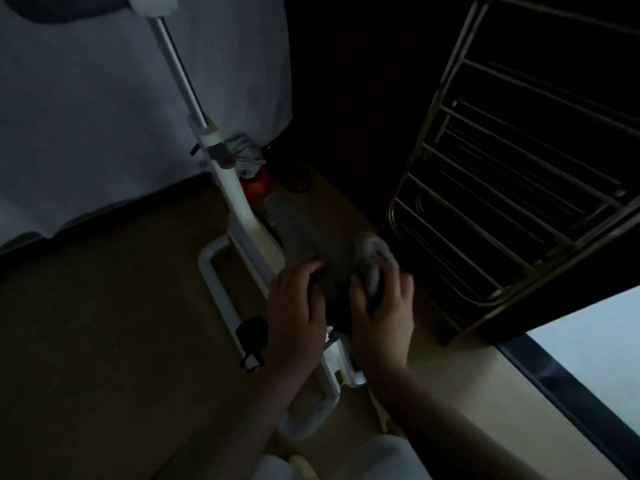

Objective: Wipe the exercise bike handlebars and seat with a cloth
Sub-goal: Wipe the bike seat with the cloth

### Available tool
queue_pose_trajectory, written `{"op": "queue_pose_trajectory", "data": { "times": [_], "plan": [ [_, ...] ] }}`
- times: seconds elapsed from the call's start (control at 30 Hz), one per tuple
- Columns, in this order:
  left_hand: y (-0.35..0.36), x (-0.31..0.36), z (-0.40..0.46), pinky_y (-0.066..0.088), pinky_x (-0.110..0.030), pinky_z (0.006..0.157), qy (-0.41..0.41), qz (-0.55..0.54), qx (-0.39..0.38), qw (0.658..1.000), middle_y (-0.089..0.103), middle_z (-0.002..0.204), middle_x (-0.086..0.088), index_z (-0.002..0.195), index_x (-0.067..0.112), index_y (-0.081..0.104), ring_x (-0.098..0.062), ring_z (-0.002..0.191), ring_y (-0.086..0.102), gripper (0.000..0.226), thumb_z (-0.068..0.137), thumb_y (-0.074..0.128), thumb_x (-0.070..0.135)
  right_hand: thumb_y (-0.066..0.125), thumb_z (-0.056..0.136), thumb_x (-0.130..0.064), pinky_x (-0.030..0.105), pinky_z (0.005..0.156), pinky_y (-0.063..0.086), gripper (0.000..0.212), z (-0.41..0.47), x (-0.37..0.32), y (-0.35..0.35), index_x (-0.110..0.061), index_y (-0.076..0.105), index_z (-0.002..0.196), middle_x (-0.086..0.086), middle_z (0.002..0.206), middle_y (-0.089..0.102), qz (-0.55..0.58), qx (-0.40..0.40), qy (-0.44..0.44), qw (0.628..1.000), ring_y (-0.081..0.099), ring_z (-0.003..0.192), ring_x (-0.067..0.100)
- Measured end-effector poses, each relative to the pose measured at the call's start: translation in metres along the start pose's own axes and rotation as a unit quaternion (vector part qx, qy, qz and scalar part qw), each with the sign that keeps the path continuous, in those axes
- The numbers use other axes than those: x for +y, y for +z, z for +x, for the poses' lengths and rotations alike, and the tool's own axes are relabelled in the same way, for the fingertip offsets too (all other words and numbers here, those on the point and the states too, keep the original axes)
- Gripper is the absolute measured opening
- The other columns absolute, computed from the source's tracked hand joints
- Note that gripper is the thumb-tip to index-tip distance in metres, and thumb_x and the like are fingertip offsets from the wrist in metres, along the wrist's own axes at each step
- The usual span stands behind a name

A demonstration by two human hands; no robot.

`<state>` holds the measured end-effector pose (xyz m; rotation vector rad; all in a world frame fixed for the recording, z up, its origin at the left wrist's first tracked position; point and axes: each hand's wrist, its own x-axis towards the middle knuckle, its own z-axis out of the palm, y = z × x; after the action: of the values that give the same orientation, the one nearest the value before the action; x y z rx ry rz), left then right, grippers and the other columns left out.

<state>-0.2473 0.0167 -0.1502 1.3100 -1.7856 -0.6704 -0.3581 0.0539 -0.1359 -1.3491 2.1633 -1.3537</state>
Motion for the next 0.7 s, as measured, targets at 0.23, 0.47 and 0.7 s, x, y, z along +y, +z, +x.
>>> {"op": "queue_pose_trajectory", "data": {
  "times": [0.23,0.47,0.7],
  "plan": [
    [-0.001,0.013,0.011,0.036,-0.046,0.099,-0.018,0.115,-0.025,0.993,0.050,0.130,-0.004,0.120,0.026,0.056,-0.027,0.121,0.040,0.049,0.087,0.025,0.045,0.057,0.091,-0.034,0.028,0.096,0.030,0.045,0.012,-0.015,0.020,-0.008,0.049,0.127,0.009,0.128,0.040,0.050,0.104,0.208,0.971,0.036,0.118,0.025],
    [0.010,0.011,0.044,0.040,-0.042,0.094,-0.003,0.147,-0.024,0.989,0.058,0.117,-0.002,0.111,0.023,0.058,-0.024,0.116,0.045,0.031,0.085,0.044,0.033,0.051,0.095,-0.031,0.024,0.097,0.037,0.043,0.049,-0.016,0.020,-0.013,0.045,0.134,0.004,0.136,0.045,0.140,0.060,0.255,0.955,0.046,0.123,0.018],
    [0.011,0.008,0.043,0.043,-0.043,0.091,0.002,0.123,-0.002,0.992,0.060,0.115,0.002,0.107,0.026,0.060,-0.023,0.115,0.046,0.034,0.083,0.038,0.038,0.053,0.093,-0.039,0.037,0.091,0.049,0.030,0.059,-0.009,0.017,-0.019,0.055,0.116,0.003,0.114,0.060,0.214,0.049,0.354,0.909,0.059,0.104,0.020]
  ]
}}
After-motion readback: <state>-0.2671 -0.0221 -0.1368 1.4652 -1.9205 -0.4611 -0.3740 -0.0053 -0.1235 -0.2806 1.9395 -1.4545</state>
